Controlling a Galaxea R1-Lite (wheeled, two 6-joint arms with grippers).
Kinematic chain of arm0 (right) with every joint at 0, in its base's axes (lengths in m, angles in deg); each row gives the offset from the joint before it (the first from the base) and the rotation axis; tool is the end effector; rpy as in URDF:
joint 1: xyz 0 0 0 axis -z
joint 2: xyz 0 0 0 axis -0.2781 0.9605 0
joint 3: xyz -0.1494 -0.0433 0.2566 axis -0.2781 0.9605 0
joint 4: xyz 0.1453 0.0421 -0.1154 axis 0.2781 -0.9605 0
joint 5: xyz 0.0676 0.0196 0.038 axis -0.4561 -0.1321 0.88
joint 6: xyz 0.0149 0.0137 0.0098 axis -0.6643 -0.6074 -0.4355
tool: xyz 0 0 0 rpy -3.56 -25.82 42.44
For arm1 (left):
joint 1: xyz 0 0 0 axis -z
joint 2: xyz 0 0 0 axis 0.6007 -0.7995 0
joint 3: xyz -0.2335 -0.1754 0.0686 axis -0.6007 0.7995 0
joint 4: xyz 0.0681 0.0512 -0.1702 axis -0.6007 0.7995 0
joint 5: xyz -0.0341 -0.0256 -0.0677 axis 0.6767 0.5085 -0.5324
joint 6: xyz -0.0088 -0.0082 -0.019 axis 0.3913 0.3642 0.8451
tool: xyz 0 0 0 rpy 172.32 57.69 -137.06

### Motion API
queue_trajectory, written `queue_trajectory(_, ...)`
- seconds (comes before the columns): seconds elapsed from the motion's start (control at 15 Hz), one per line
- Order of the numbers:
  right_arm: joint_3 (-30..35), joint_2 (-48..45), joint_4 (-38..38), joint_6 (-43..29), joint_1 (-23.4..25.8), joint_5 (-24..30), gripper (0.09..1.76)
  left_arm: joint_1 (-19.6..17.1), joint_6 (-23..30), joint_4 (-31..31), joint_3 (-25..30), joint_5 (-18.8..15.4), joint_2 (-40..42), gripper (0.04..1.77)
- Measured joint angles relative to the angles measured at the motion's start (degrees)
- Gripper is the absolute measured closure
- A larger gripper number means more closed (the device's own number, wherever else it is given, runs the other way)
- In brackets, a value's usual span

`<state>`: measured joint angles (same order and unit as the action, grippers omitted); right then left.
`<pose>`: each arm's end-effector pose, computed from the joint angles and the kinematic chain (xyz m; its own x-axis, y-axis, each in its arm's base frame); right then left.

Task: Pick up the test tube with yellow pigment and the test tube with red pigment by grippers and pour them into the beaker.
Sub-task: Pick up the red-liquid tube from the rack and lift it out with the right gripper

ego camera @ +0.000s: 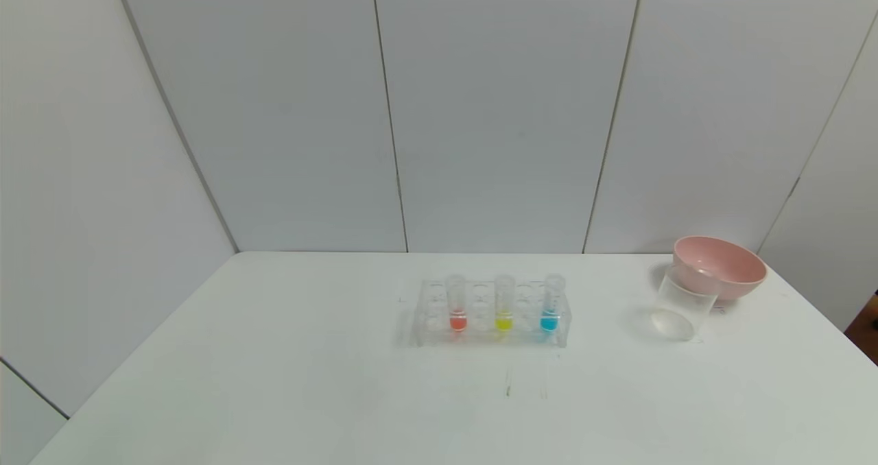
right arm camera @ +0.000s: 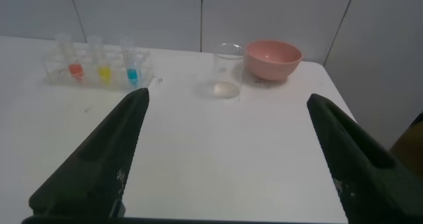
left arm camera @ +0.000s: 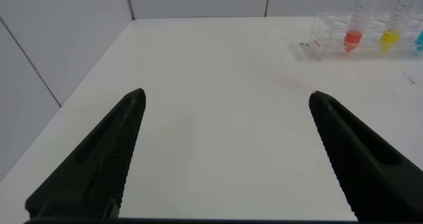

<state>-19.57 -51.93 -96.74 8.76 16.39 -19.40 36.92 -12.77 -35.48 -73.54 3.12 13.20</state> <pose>-0.0382 0.0018 0.1482 0.9963 0.0673 0.0542 -0.0670 0.9977 -0.0070 -0.0227 0.0000 0.0755 1.0000 -0.0017 0.0009 0.0017 1.0000 -0.0001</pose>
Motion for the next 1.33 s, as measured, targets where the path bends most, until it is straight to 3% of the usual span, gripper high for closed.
queue_trajectory(0.2, -13.45, 14.09, 1.88, -1.02, -0.17, 0.69, 0.14, 0.0, 0.0, 0.0, 0.0, 0.0, 0.0, 0.05)
queue_trajectory(0.47, -27.5, 36.21, 11.15, -5.53, -2.78, -0.66, 0.14, 0.0, 0.0, 0.0, 0.0, 0.02, 0.0, 0.05)
queue_trajectory(0.67, -30.89, 51.09, 22.52, -9.48, -14.85, -14.46, 0.14, 0.0, 0.0, 0.0, 0.0, 0.0, 0.0, 0.05)
queue_trajectory(0.93, -29.68, 66.29, 39.42, -11.53, -32.95, -31.98, 0.14, 0.0, 0.0, 0.0, 0.0, 0.02, 0.0, 0.05)
queue_trajectory(1.33, -29.55, 83.29, 52.37, -8.61, -48.62, -44.25, 0.14, 0.0, 0.0, 0.0, 0.0, 0.0, 0.0, 0.05)
